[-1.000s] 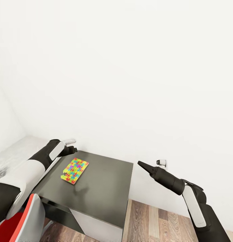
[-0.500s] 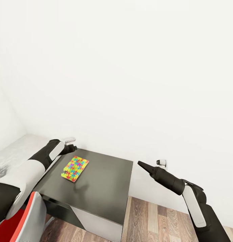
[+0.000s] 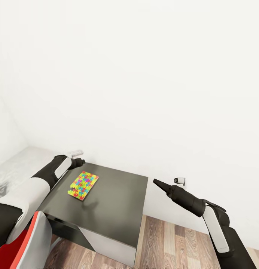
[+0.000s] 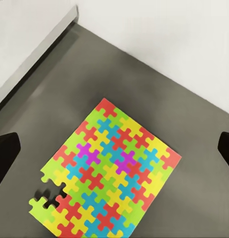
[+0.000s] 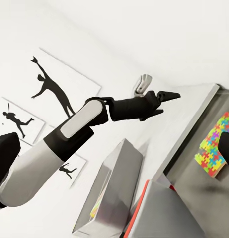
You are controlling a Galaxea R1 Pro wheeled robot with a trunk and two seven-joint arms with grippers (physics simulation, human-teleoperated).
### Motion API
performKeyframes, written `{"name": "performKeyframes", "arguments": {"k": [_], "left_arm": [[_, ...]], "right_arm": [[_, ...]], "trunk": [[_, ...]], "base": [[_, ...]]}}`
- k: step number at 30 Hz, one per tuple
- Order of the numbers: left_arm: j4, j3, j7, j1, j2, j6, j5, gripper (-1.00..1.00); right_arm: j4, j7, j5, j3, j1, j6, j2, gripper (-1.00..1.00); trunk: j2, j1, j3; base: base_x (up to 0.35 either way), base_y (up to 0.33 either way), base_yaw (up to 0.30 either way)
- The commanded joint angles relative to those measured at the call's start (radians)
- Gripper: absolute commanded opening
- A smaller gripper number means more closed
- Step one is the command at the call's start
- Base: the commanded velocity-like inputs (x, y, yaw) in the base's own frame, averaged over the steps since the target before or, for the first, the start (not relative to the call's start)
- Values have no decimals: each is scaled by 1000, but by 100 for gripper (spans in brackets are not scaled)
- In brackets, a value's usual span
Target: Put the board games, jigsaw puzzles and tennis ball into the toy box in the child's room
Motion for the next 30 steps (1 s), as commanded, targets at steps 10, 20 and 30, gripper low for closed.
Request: {"name": "performKeyframes", "arguments": {"k": [10,20,30], "left_arm": [[-2,-14,9,-1,1,-43,11,100],[-1,-17,9,-1,1,-49,11,100],[-1,-17,9,-1,0,-49,10,100]], "right_arm": [[0,1,-3,0,-1,5,0,100],[0,2,-3,0,-1,5,-2,100],[0,2,-3,0,-1,5,-2,100]], "trunk": [[-2,1,-19],[-2,1,-35],[-2,1,-51]], "base": [[0,0,0],[0,0,0],[0,0,0]]}}
